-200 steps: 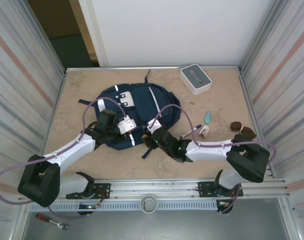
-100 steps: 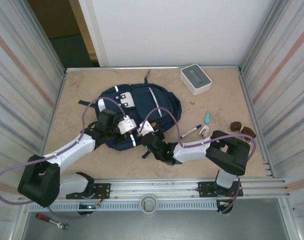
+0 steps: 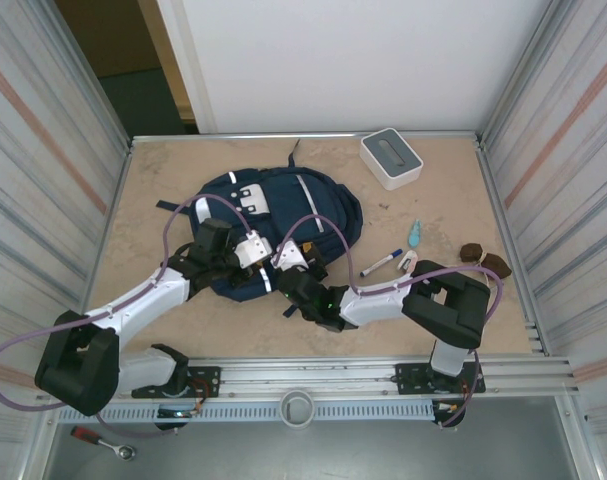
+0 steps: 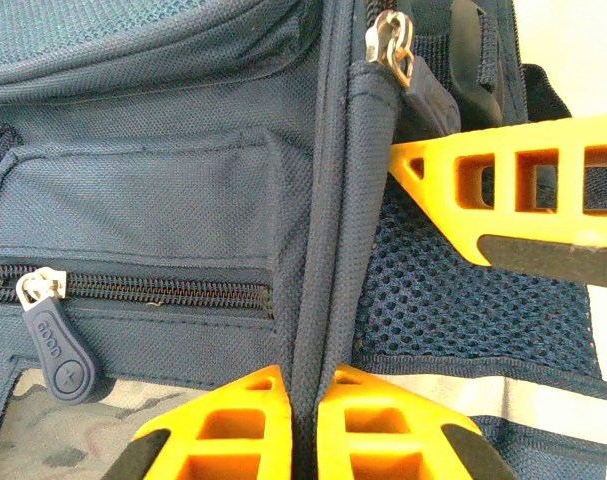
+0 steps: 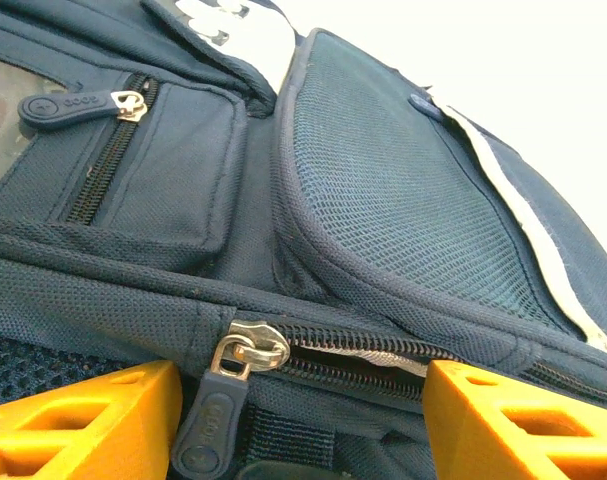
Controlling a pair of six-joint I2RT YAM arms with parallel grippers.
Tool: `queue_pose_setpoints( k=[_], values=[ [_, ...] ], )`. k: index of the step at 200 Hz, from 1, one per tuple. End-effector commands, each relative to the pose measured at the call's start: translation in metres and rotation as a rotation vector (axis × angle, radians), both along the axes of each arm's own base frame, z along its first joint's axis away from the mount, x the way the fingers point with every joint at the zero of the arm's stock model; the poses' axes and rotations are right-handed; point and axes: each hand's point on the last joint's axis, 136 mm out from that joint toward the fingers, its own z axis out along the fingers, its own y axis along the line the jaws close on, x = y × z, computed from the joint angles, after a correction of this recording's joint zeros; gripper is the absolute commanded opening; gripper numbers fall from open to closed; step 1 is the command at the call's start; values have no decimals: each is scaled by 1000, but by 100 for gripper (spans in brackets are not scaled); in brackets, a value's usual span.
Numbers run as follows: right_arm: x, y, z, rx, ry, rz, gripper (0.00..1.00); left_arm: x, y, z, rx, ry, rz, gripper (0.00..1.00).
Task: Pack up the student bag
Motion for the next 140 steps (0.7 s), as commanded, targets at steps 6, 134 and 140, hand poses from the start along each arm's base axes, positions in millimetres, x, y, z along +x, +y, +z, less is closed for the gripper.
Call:
queue_pose_setpoints(
  k=[6,134,140],
  values=[
    [-1,-7,17,18,-47,-31,63,1,-18,27,-106,-42,-55,0],
    [-9,-10,21,-30,-54,-11,26,3,-17,25,-97,-33,-44,0],
    [-10,-11,20,-27,-48,-10,24,4,-17,25,-97,-36,-43,0]
  ],
)
